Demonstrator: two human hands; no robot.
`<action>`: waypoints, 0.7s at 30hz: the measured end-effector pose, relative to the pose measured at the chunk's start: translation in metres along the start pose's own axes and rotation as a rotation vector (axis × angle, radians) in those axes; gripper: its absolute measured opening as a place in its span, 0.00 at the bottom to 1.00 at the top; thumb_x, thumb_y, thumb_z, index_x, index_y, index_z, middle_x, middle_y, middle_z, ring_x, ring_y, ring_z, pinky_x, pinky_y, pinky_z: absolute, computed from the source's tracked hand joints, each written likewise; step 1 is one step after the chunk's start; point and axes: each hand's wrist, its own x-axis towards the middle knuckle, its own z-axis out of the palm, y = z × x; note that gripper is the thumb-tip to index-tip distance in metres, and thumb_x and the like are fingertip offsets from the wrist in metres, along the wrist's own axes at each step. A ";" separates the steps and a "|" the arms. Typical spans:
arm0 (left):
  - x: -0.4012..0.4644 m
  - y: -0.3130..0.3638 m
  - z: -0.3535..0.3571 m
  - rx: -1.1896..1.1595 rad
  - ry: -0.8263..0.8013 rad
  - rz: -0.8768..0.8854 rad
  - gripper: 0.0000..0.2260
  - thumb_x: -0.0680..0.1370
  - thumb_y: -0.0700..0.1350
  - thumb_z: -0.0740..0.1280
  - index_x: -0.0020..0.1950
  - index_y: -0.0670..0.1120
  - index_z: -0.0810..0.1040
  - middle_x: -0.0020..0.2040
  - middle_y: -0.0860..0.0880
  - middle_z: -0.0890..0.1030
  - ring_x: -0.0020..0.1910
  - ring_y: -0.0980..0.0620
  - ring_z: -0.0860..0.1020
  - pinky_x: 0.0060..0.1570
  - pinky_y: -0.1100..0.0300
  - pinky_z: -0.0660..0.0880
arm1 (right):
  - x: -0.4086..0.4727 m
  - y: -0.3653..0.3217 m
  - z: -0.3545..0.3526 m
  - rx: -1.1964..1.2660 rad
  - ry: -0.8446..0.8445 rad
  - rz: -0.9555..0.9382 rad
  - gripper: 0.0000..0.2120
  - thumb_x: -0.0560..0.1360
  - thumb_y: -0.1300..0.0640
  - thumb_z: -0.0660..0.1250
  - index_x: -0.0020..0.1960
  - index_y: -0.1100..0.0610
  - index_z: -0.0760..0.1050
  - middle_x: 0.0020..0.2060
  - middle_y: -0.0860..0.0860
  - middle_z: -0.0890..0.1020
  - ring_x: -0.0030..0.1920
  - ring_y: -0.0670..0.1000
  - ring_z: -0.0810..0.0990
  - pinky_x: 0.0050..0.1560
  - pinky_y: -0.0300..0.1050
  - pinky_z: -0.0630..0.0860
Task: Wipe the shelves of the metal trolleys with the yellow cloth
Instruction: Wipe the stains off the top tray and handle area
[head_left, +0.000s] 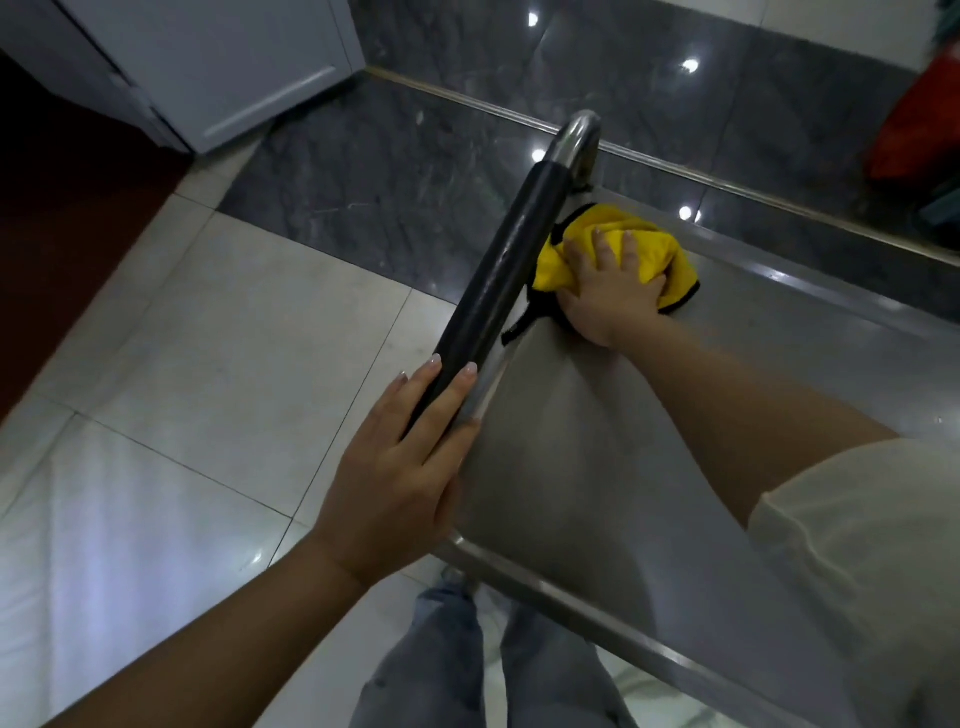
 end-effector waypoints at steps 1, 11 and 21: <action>0.000 -0.001 0.000 0.009 0.004 0.010 0.15 0.80 0.48 0.61 0.64 0.45 0.76 0.75 0.44 0.66 0.75 0.40 0.61 0.70 0.43 0.64 | -0.013 -0.003 0.005 -0.019 0.007 -0.031 0.31 0.78 0.40 0.54 0.76 0.40 0.45 0.78 0.48 0.42 0.76 0.60 0.36 0.65 0.78 0.47; 0.005 0.004 -0.013 0.115 -0.045 0.114 0.17 0.77 0.50 0.62 0.62 0.45 0.78 0.74 0.40 0.65 0.75 0.38 0.59 0.72 0.38 0.55 | -0.230 -0.040 0.104 -0.120 0.071 -0.374 0.29 0.74 0.41 0.55 0.75 0.41 0.57 0.76 0.51 0.59 0.75 0.63 0.52 0.62 0.77 0.60; -0.006 0.022 -0.014 0.435 -0.247 0.274 0.24 0.74 0.46 0.66 0.68 0.38 0.73 0.71 0.34 0.68 0.74 0.36 0.60 0.74 0.37 0.43 | -0.224 0.074 0.082 0.025 0.127 0.234 0.32 0.76 0.40 0.57 0.74 0.36 0.44 0.78 0.46 0.47 0.77 0.57 0.41 0.65 0.74 0.56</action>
